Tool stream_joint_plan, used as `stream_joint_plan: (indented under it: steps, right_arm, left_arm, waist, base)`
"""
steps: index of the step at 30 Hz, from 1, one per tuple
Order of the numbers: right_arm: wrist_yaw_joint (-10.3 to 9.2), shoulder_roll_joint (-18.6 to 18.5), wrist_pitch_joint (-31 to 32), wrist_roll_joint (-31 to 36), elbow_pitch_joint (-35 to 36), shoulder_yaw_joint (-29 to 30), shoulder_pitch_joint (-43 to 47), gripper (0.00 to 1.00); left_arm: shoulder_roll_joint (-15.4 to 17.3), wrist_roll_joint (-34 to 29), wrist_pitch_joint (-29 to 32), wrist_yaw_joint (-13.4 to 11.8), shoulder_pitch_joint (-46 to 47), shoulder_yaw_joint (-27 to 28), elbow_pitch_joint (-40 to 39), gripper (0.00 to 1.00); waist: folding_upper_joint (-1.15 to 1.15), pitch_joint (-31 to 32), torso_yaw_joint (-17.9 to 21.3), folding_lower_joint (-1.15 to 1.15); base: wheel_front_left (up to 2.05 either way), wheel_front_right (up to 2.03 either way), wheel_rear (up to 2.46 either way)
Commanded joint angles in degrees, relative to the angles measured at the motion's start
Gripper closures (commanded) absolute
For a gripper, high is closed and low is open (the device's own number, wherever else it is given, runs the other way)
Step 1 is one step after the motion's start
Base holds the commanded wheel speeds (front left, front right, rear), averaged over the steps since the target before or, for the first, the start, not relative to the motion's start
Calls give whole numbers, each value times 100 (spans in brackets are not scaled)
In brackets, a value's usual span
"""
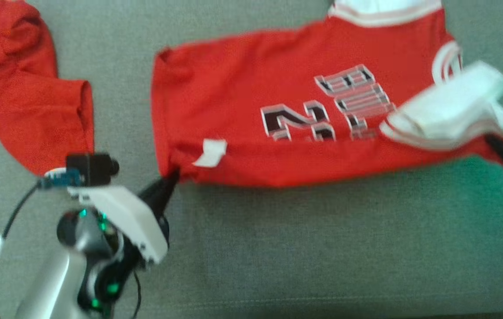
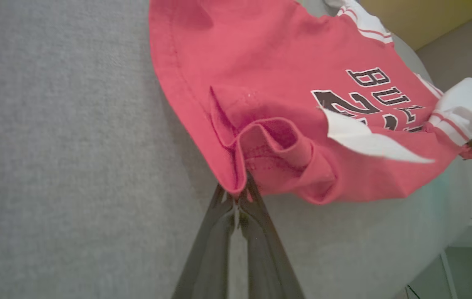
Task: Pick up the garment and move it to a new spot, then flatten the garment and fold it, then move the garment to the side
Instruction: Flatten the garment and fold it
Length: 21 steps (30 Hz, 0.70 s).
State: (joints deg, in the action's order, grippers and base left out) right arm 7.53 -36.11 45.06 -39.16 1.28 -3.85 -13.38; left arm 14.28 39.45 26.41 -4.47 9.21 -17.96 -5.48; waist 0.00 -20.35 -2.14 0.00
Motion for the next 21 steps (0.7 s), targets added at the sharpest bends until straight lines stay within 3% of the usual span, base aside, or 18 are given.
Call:
stream_joint_plan:
  steps: [1,5,12,13,14,15,16,21]
  right_arm:
    - [-4,-352,126,-87,364,202,463,100]
    - [-4,-443,323,-199,714,521,1164,100]
    - [-4,-342,594,-228,1208,834,2421,100]
    - [-4,-350,584,-159,1217,847,2504,100]
    - [-4,-358,556,-99,1215,853,2569,82]
    - [-4,-370,524,-60,1223,853,2618,22]
    - [-4,-389,485,-24,1227,875,2645,0]
    - [-4,-675,450,-70,1450,1092,2506,0]
  left_arm:
    - [196,70,45,-13,-189,248,-412,100]
    - [203,118,79,-73,-672,165,-709,100]
    - [-94,216,-164,-195,-1580,-105,-743,100]
    - [-111,185,-215,-208,-1649,-132,-712,85]
    - [-130,163,-264,-221,-1704,-148,-688,51]
    - [-155,156,-321,-241,-1745,-140,-681,3]
    - [-173,151,-382,-265,-1768,-110,-698,0]
    - [55,-95,-512,-415,-1642,149,-976,0]
  waist:
    - [0,160,-15,0]
    - [0,214,-4,0]
    - [0,219,47,0]
    - [0,225,47,0]
    - [0,239,40,0]
    - [0,253,33,0]
    - [0,270,26,0]
    - [0,287,-18,0]
  base:
    - [0,0,0]
    - [0,0,0]
    - [0,0,0]
    - [0,0,0]
    - [0,0,0]
    - [0,0,0]
    - [0,0,0]
    - [0,0,0]
